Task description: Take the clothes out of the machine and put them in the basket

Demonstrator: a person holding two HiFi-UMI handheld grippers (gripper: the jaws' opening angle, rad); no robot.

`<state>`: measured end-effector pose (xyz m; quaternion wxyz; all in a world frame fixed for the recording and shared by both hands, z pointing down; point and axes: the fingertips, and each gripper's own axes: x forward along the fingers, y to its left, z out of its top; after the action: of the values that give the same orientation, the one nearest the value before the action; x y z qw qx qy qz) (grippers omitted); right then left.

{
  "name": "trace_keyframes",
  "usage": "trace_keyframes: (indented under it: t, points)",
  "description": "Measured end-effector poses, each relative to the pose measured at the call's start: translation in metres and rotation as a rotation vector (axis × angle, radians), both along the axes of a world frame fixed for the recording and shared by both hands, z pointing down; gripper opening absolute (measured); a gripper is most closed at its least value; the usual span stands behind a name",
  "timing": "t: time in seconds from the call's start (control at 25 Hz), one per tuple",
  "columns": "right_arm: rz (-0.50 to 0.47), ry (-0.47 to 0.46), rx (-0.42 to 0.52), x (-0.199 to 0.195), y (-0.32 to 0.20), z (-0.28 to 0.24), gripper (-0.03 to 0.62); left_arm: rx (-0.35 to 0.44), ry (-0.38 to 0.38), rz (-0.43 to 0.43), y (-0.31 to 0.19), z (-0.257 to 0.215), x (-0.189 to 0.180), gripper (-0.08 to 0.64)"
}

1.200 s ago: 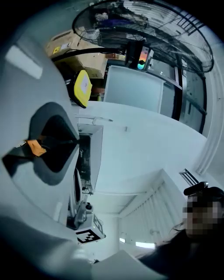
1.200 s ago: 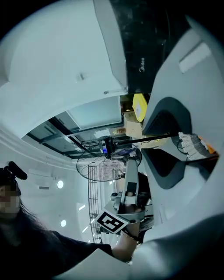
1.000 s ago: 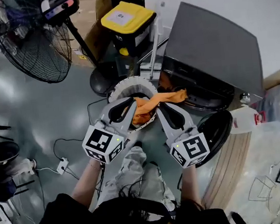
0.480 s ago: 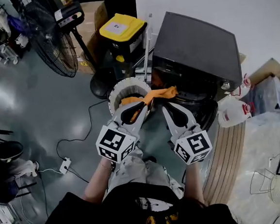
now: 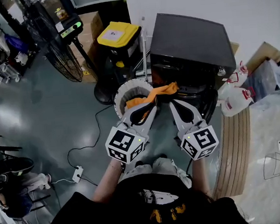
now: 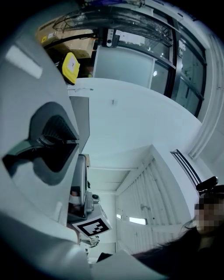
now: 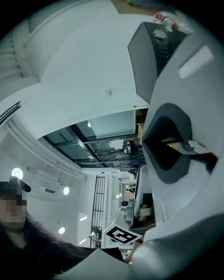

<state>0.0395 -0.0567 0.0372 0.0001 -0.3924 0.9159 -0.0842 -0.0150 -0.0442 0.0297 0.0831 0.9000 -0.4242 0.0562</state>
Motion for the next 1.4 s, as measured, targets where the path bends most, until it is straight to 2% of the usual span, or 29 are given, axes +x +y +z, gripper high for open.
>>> trace_keyframes:
  t: [0.44, 0.72, 1.12, 1.4]
  points:
    - [0.137, -0.037, -0.013, -0.028, 0.064, -0.001, 0.011, 0.008, 0.031, 0.108, 0.056, -0.002, -0.036, 0.025]
    - [0.208, -0.01, -0.014, -0.034, 0.093, 0.003, 0.011, -0.002, 0.047, 0.175, 0.083, 0.007, -0.045, 0.025]
    - [0.246, 0.029, 0.002, -0.036, 0.11, -0.001, 0.012, 0.003, 0.063, 0.246, 0.106, 0.006, -0.042, 0.025]
    - [0.251, 0.043, 0.01, -0.042, 0.114, -0.001, 0.012, 0.01, 0.061, 0.251, 0.111, 0.005, -0.05, 0.025]
